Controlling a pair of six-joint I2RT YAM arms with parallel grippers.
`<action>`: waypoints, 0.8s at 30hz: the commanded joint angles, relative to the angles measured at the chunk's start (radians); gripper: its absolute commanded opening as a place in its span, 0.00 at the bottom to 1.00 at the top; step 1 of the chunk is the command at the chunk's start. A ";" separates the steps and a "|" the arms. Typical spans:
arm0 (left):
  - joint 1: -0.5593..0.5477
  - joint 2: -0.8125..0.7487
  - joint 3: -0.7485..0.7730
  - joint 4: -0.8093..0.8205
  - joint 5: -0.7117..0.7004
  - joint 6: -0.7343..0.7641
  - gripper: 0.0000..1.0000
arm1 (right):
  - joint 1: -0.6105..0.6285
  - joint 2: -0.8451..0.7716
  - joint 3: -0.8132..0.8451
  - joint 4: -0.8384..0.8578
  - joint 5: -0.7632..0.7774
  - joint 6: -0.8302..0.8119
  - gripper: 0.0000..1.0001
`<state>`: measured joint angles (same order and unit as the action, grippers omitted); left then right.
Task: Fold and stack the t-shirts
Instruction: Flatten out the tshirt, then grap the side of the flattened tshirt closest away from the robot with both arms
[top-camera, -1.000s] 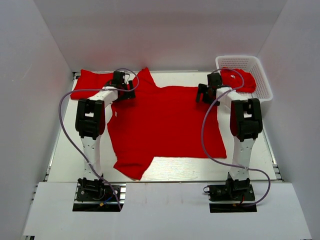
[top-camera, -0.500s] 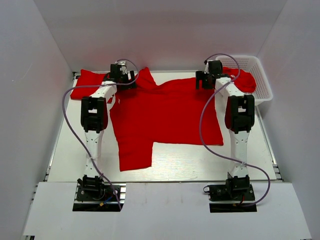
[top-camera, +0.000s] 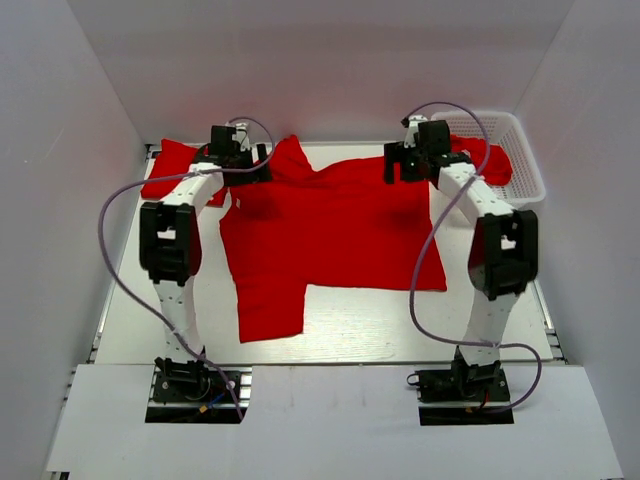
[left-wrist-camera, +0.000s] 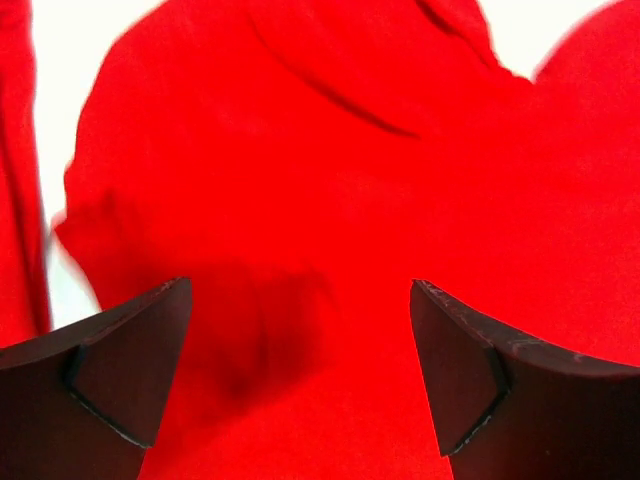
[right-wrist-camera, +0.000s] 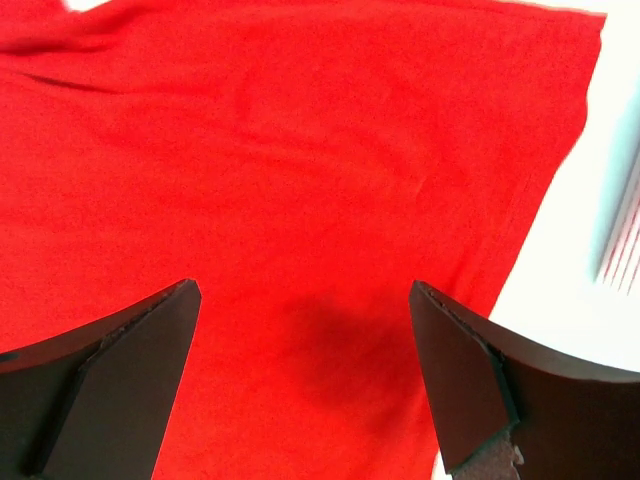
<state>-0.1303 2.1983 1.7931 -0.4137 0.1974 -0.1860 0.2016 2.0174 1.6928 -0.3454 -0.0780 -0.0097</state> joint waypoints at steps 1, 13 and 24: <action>-0.022 -0.257 -0.150 -0.027 0.006 -0.075 1.00 | 0.007 -0.164 -0.198 0.084 0.029 0.095 0.91; -0.115 -0.935 -0.982 -0.164 0.020 -0.334 1.00 | 0.010 -0.626 -0.741 0.244 0.108 0.379 0.91; -0.175 -1.264 -1.262 -0.458 -0.013 -0.567 1.00 | 0.005 -0.746 -0.875 0.263 0.201 0.425 0.91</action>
<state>-0.2974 0.9398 0.5419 -0.8326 0.1967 -0.6674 0.2146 1.2957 0.8379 -0.1192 0.0624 0.3889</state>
